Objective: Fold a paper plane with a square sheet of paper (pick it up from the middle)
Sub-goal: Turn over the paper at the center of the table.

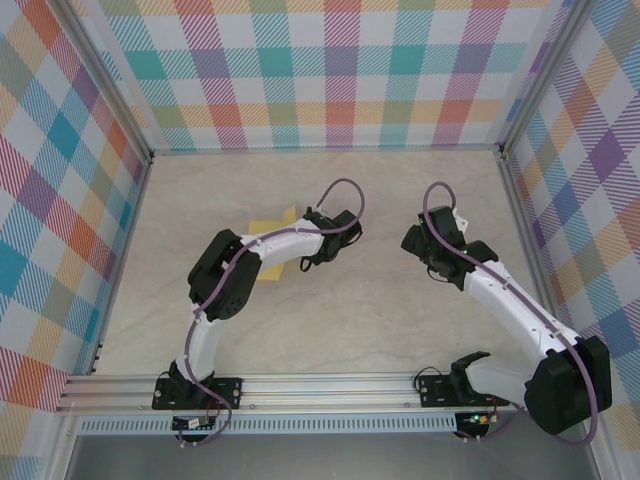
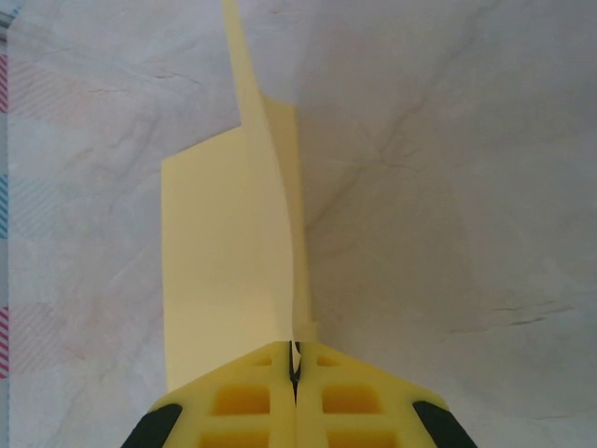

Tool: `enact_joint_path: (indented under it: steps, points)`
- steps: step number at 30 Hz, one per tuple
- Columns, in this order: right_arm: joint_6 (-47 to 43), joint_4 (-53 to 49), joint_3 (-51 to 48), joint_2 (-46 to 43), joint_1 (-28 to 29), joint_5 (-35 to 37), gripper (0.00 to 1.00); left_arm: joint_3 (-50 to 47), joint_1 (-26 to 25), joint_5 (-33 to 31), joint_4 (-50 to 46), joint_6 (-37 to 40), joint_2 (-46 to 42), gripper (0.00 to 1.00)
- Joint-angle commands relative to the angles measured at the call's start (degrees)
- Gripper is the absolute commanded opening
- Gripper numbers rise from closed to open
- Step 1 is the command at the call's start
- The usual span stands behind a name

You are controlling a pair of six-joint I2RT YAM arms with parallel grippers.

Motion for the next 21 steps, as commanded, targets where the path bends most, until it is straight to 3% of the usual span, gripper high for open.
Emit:
enact_joint_path:
  steps: [1,14,21]
  points:
    - [1.5,-2.14,-0.63,-0.67,-0.53,1.47,0.82,2.77,-2.54,3.65,1.18,-1.22,2.3,0.04]
    - [1.68,-2.05,-0.32,0.98,-1.06,0.51,0.82,2.57,-4.39,12.81,3.81,-3.13,5.06,0.15]
    - [0.51,-1.15,-0.32,1.35,-1.37,-1.79,0.83,2.08,-4.43,23.07,5.31,-4.23,-3.65,0.37]
